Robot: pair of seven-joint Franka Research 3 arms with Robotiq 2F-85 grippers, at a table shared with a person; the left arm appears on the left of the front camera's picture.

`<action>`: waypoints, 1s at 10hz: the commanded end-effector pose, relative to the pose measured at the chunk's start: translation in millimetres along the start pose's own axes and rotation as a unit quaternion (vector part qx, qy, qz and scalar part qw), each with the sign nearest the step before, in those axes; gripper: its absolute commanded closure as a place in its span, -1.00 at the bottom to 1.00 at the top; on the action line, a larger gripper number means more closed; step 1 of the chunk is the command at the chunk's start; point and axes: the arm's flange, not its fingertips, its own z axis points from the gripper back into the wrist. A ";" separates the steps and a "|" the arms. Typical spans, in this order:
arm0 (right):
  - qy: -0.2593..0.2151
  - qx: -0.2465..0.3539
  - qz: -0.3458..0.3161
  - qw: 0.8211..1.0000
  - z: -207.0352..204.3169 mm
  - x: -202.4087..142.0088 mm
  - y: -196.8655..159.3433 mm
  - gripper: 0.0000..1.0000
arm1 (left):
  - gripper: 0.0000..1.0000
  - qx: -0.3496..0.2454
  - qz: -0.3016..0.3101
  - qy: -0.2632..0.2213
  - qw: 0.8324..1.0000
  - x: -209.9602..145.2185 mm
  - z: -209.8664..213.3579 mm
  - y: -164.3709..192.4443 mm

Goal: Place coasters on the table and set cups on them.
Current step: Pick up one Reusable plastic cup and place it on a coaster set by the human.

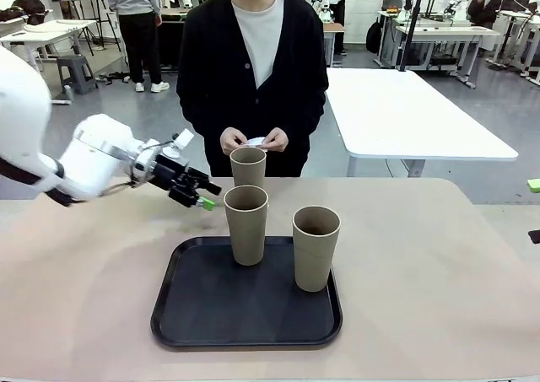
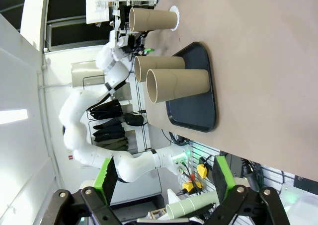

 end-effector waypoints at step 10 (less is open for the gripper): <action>-0.001 0.009 0.003 1.000 0.3 1.5 0.3 -1.00 | -1.00 0.092 0.153 0.437 0.882 279.1 28.8 -108.7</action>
